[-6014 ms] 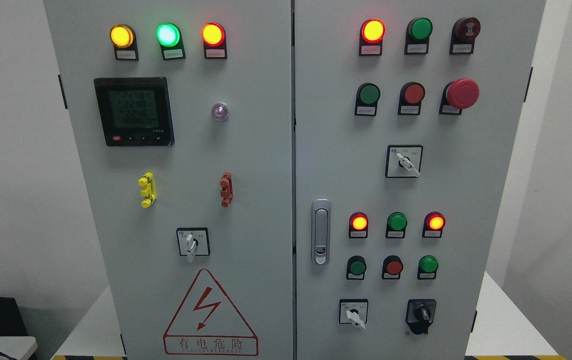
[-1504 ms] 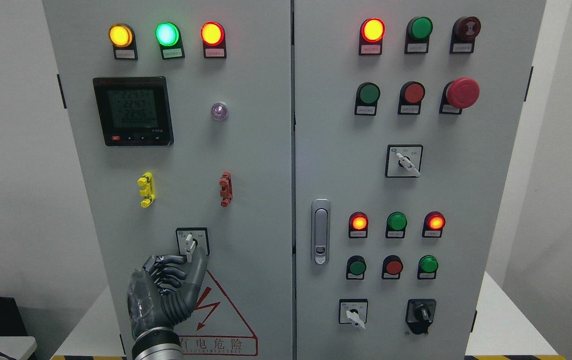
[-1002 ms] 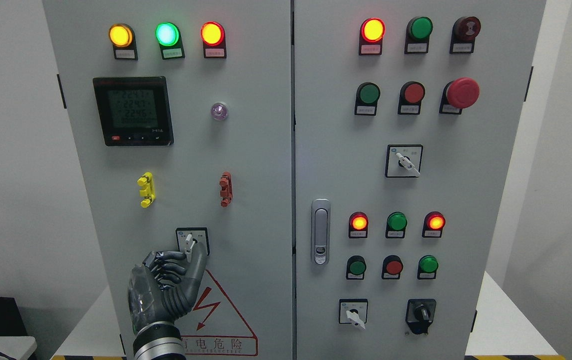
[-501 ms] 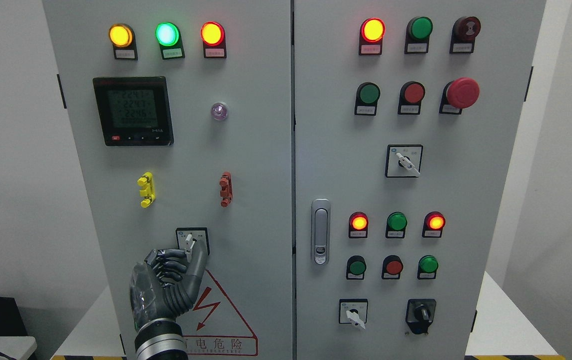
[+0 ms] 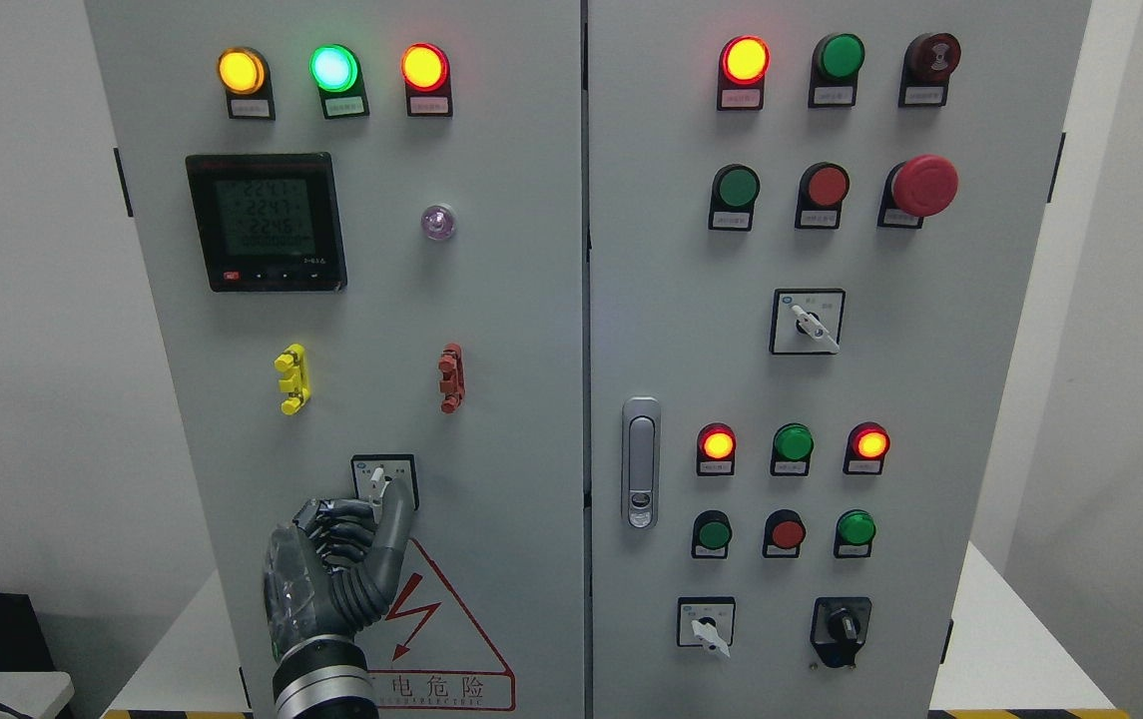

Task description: Turn on light switch 1

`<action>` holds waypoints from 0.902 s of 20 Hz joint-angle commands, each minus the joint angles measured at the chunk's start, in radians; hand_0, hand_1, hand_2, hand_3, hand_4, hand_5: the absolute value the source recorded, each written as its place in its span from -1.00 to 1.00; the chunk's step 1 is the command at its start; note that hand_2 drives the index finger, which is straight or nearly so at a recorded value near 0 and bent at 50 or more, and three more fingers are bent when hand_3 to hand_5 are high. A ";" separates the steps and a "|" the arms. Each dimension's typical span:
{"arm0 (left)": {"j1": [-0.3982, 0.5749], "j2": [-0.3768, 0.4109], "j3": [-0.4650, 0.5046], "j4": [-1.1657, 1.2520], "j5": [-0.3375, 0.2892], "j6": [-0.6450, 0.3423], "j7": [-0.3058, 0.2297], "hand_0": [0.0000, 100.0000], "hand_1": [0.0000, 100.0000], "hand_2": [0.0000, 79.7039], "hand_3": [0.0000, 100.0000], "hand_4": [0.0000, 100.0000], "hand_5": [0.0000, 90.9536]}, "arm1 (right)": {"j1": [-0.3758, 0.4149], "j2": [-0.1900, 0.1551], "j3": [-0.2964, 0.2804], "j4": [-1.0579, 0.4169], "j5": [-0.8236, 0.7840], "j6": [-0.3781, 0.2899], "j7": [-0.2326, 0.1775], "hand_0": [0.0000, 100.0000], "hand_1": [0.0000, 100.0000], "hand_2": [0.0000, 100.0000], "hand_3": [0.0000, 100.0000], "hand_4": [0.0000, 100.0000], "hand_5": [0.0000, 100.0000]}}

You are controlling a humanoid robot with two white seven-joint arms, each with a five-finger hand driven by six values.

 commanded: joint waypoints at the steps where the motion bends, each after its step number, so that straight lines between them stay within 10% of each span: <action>1: -0.006 0.000 -0.004 0.005 0.011 0.001 0.000 -0.63 -0.07 0.41 0.56 0.57 0.58 | 0.000 0.000 0.000 0.000 -0.018 -0.001 0.000 -0.76 -0.22 -1.00 -1.00 -1.00 -1.00; 18: -0.012 -0.001 -0.004 0.005 0.009 0.012 0.008 -0.57 -0.12 0.43 0.56 0.58 0.60 | 0.000 0.000 0.000 0.000 -0.017 -0.001 0.000 -0.76 -0.22 -1.00 -1.00 -1.00 -1.00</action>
